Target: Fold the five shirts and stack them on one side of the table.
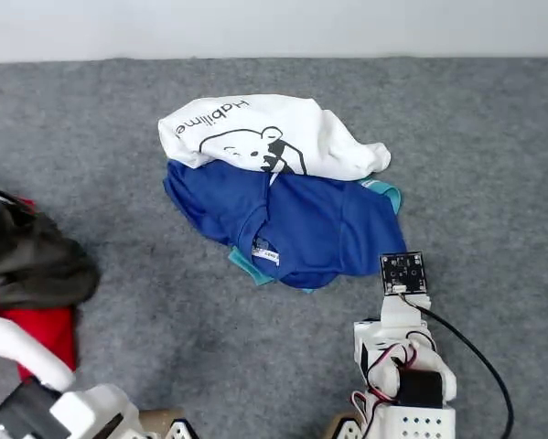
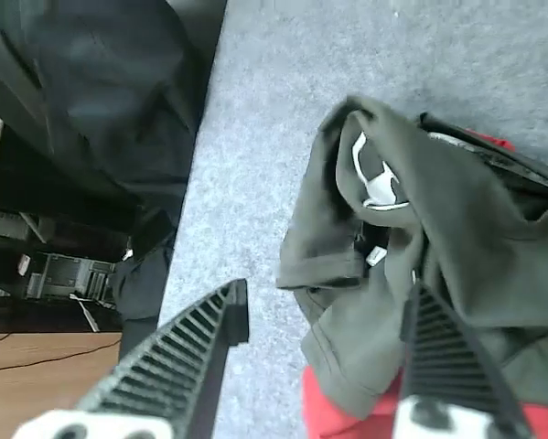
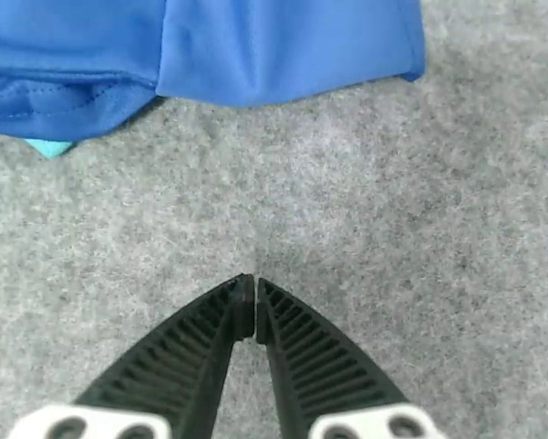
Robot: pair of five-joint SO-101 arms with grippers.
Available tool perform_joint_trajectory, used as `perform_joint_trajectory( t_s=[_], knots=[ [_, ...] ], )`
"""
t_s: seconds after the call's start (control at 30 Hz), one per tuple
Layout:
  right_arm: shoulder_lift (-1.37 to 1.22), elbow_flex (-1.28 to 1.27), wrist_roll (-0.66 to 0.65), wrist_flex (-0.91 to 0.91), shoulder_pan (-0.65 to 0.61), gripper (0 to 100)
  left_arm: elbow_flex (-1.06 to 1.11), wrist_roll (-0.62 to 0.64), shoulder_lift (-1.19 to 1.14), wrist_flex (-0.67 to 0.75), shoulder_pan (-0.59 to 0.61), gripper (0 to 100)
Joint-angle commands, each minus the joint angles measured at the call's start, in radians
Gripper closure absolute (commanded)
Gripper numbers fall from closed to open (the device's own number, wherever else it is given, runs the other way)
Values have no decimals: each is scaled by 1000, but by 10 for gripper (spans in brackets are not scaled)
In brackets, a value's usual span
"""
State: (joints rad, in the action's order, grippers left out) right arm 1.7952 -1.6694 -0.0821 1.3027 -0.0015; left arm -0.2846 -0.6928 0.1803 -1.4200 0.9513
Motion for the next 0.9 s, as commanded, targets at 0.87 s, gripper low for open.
perform_joint_trajectory(
  t_s=[0.87],
  knots=[
    [8,-14,-11,2,1,990,532,374,86,175,-1162,724]
  ],
)
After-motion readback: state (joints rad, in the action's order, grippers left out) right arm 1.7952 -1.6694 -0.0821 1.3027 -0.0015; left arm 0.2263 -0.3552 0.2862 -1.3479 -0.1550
